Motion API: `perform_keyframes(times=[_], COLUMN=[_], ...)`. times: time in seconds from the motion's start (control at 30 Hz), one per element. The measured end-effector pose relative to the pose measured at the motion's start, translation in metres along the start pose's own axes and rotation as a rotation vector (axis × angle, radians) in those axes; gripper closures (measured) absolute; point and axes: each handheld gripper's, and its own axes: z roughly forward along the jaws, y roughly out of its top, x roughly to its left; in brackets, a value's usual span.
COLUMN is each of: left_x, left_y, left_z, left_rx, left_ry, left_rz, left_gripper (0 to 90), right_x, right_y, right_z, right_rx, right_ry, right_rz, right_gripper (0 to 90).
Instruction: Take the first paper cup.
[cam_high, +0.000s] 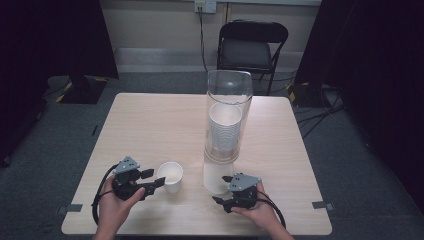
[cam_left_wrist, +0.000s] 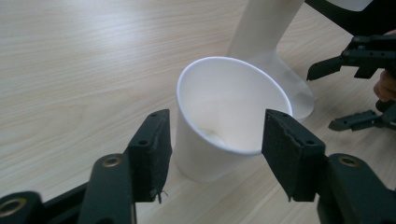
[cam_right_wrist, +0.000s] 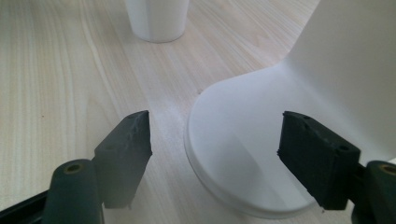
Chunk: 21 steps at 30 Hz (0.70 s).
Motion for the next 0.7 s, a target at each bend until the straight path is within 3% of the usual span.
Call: perform_keyframes(times=[0.07,0.2,0.27,0.3,0.4,0.43,0.63,0.7], left_x=[0.003,0.01,0.011,0.013,0.015,0.02,0.034,0.036], left_y=[-0.004,-0.01,-0.011,-0.015,-0.019,-0.025,-0.045,-0.049], left_z=[-0.006,-0.014,-0.016,-0.016,-0.013,-0.009,0.002,0.006], left_rx=[-0.013,-0.012,-0.019,0.006,0.023,0.053,0.083,0.103], left_ry=[-0.023,-0.075,-0.071,-0.061,-0.054,-0.048,-0.054,-0.06], left_rz=[0.031,0.019,0.026,0.074,0.105,0.128,0.121,0.139], left_gripper=[37.1,30.8,28.5,26.0,22.8,21.2,17.2,17.8], right_x=[-0.001,-0.003,-0.003,-0.004,-0.005,-0.006,-0.008,-0.009], right_y=[0.0,-0.001,-0.002,-0.002,-0.003,-0.003,-0.004,-0.004], right_z=[-0.001,-0.001,-0.001,-0.001,-0.001,-0.001,-0.002,-0.002], right_rx=[-0.002,0.01,0.015,0.019,0.025,0.021,0.026,0.026], right_ry=[0.001,0.002,-0.001,0.002,-0.003,-0.006,-0.013,-0.014], right_rz=[0.01,0.018,0.016,0.02,0.022,0.031,0.043,0.047], right_gripper=[24.9,24.7,24.7,24.7,24.7,24.8,24.7,24.8])
